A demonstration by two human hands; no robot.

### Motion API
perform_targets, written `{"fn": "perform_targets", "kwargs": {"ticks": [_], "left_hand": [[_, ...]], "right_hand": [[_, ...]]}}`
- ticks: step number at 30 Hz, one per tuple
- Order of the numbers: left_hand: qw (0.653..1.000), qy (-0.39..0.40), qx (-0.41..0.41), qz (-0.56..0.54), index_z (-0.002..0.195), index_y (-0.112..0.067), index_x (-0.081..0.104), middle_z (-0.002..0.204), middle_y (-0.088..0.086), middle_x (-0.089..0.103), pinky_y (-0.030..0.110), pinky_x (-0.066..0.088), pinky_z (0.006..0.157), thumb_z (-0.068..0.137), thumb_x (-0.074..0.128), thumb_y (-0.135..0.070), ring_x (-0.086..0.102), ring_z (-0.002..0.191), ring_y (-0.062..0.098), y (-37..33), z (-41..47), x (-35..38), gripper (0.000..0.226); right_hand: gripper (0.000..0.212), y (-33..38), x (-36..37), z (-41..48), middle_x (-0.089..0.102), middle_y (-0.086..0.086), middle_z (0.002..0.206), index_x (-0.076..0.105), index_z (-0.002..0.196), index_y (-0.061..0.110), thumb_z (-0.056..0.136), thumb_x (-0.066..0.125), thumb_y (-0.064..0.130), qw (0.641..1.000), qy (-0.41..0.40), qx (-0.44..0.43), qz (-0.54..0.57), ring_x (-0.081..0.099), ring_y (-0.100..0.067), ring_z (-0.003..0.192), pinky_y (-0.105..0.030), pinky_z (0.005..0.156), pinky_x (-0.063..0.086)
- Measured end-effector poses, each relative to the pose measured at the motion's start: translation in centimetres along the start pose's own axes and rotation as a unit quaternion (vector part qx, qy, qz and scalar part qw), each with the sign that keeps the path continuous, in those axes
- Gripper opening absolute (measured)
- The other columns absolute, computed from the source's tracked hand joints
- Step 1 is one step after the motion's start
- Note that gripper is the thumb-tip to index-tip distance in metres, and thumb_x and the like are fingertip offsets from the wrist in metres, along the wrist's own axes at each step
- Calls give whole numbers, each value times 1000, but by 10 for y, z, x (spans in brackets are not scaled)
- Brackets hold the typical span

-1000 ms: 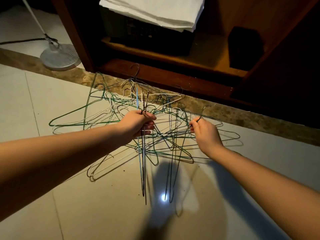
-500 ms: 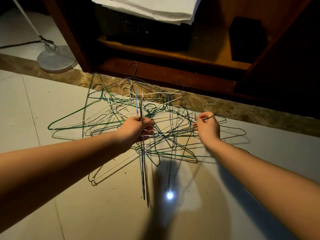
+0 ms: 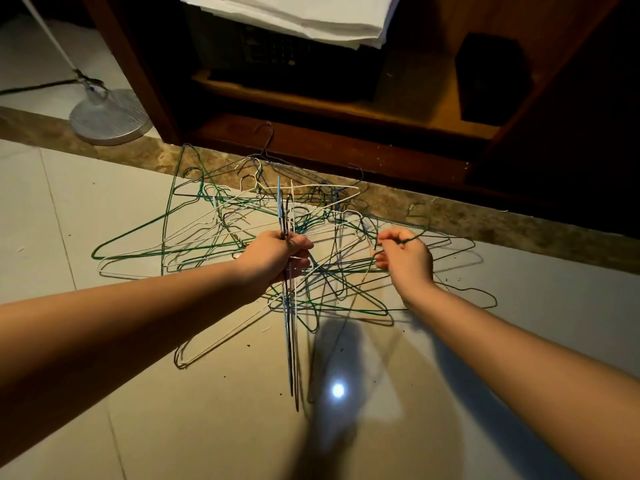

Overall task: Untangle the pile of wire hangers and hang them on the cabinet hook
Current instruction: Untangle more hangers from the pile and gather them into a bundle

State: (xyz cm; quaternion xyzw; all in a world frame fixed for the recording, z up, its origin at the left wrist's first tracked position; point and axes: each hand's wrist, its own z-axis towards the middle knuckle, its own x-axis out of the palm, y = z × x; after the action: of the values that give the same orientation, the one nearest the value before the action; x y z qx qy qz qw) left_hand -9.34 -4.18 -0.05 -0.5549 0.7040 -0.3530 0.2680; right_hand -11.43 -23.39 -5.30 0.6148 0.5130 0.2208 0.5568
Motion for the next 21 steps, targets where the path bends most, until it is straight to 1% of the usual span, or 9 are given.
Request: {"fn": "perform_targets", "kwargs": {"ticks": [3, 6, 8, 10, 13, 15, 17, 20, 21], "left_hand": [[1000, -2, -1, 2, 86, -9, 58, 84, 5, 56, 24, 49, 69, 97, 45, -15, 57, 71, 13, -1, 0, 1, 19], [1000, -2, 1, 1, 86, -8, 58, 84, 5, 57, 24, 48, 70, 97, 44, -15, 57, 71, 13, -1, 0, 0, 19], [1000, -4, 1, 4, 87, -9, 58, 83, 4, 57, 23, 48, 69, 98, 42, -16, 57, 71, 13, 0, 0, 0, 21], [1000, -5, -1, 11, 88, -9, 58, 83, 3, 57, 23, 47, 69, 98, 42, -17, 56, 71, 12, 0, 0, 0, 21], [1000, -4, -6, 15, 88, -9, 59, 85, 4, 58, 24, 47, 72, 98, 42, -17, 56, 73, 13, 0, 1, 0, 21], [1000, -2, -7, 16, 89, -9, 59, 85, 4, 59, 24, 47, 72, 98, 42, -18, 56, 74, 13, 1, 1, 0, 21], [1000, 2, -8, 14, 89, -9, 59, 84, 3, 59, 23, 47, 71, 98, 42, -18, 56, 73, 12, 1, 1, 0, 21], [1000, 5, -13, 16, 88, -10, 60, 85, 4, 59, 24, 47, 71, 98, 42, -18, 56, 74, 13, 2, 2, 0, 21], [1000, 5, -15, 17, 88, -10, 60, 85, 4, 59, 24, 47, 72, 98, 42, -18, 56, 74, 13, 2, 2, 0, 22]], "right_hand": [[31, -4, -3, -4, 55, -4, 69, 54, 71, 22, 91, 45, 1, 1000, 12, -2, -22, 50, -12, 56, -21, 53, 45], [30, 0, -6, -4, 53, -3, 66, 54, 71, 20, 91, 45, 0, 1000, 6, -4, 1, 50, -12, 56, -14, 46, 44], [28, 1, -7, -3, 54, -2, 66, 55, 71, 19, 91, 47, 1, 1000, 3, -2, 17, 52, -12, 57, -14, 45, 44], [27, -1, -9, -2, 55, -1, 68, 56, 72, 21, 90, 48, 2, 1000, -1, -6, 6, 53, -14, 60, -19, 48, 43], [28, -1, -17, 1, 58, 4, 72, 54, 72, 26, 89, 48, 5, 997, -6, -43, -70, 53, -14, 61, -30, 59, 44], [30, 3, -23, 3, 58, 2, 72, 52, 72, 28, 89, 47, 4, 994, -9, -63, -93, 53, -15, 63, -39, 66, 48], [31, 6, -27, 3, 58, -1, 72, 52, 72, 29, 88, 46, 3, 991, -12, -76, -109, 55, -21, 66, -45, 70, 51], [23, 9, -32, 2, 60, -4, 73, 54, 80, 26, 86, 45, 5, 979, 0, -109, -173, 59, -34, 71, -44, 69, 50], [20, 9, -33, 3, 59, -2, 71, 55, 84, 24, 87, 45, 7, 974, 8, -119, -194, 60, -35, 72, -42, 67, 49]]}}
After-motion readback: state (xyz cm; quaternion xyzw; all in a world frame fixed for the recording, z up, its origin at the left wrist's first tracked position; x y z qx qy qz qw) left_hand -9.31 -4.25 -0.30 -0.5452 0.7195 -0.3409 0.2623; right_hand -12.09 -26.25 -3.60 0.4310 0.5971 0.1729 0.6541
